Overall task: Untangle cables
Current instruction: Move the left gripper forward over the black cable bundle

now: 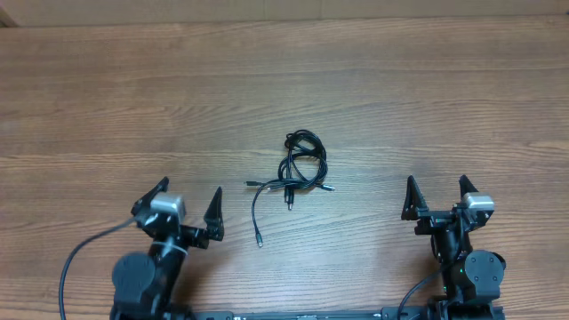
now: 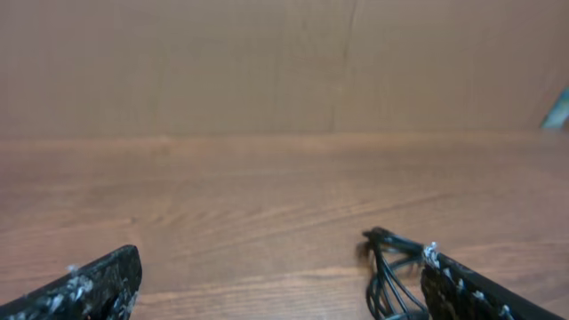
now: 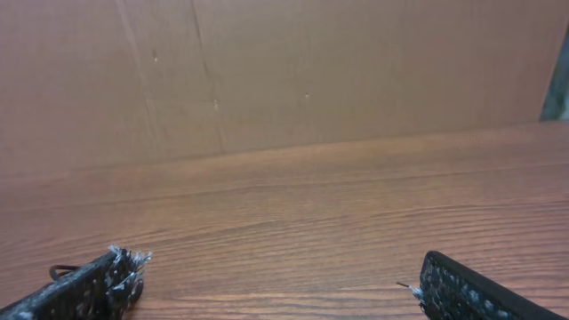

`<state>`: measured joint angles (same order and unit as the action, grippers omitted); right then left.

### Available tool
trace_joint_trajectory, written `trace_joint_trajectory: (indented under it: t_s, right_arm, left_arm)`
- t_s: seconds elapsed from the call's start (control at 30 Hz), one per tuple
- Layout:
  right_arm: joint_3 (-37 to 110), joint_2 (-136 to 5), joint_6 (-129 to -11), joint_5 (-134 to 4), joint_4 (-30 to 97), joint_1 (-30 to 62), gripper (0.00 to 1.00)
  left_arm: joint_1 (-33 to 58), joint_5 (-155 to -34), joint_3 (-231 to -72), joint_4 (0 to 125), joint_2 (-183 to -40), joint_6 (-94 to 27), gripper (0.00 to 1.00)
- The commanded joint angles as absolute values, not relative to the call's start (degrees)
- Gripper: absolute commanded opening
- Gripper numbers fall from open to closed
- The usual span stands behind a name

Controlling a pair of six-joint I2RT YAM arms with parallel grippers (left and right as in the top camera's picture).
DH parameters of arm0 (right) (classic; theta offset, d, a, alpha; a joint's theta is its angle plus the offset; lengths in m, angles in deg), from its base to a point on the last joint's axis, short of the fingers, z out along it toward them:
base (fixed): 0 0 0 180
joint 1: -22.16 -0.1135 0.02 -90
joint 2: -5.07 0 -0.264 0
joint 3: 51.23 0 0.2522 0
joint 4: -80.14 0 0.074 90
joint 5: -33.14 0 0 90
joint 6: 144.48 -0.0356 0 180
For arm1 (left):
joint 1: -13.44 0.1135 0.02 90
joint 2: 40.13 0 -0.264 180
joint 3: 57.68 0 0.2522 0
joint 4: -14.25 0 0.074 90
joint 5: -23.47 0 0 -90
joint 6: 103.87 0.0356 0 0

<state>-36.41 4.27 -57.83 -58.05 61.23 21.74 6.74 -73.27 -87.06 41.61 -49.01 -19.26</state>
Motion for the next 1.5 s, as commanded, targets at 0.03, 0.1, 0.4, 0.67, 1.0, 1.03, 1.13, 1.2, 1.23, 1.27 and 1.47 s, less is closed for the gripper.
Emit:
trace_joint_trajectory:
  t_s: [0.03,0.1,0.4,0.67,1.0,1.03,1.13,1.2,1.23,1.27,1.47]
  right_arm:
    - [-37.0,4.9,-57.6,-57.6,61.5,21.4,1.00]
    - [-37.0,4.9,-57.6,-57.6,61.5,21.4,1.00]
    - [-37.0,4.9,-57.6,-57.6,61.5,21.4,1.00]
    - [-37.0,4.9,-57.6,-57.6,61.5,21.4,1.00]
    - [-37.0,4.9,-57.6,-57.6,61.5,21.4,1.00]
    - [-37.0,4.9,-57.6,-57.6,61.5,21.4,1.00]
    - [-37.0,4.9,-57.6,-57.6,61.5,21.4,1.00]
    - [-37.0,4.9,-57.6,-57.6,61.5,21.4,1.00]
    - [-37.0,4.9,-57.6,-57.6,61.5,21.4,1.00]
    - [-37.0,4.9,-57.6,-57.6,61.5,21.4,1.00]
    - [-37.0,4.9,-57.6,-57.6,61.5,21.4,1.00]
  left_arm:
    - [7.0,-77.1,-94.1,41.6,-60.3,-17.7,1.00]
    - [7.0,-78.3,-97.6,42.2,-65.8,-17.7,1.00]
    - [5.2,-78.0,-119.1,55.1,-91.2,-17.6,1.00]
    - [-4.3,-73.2,-137.5,68.3,-109.9,-12.3,1.00]
    - [-11.5,-73.1,-150.5,74.1,-128.0,-9.3,1.00]
    - [-12.0,-73.1,-151.4,74.7,-129.7,-8.0,1.00]
    - [-12.5,-73.2,-153.8,76.9,-135.4,-6.3,1.00]
    - [-12.5,-73.6,-153.8,77.2,-137.3,-6.4,0.99]
    - [-12.5,-73.7,-153.8,77.3,-138.1,-6.4,1.00]
    - [-12.5,-74.1,-153.8,77.3,-139.7,-6.4,1.00]
    - [-12.5,-74.0,-153.8,75.6,-143.3,-6.4,1.00]
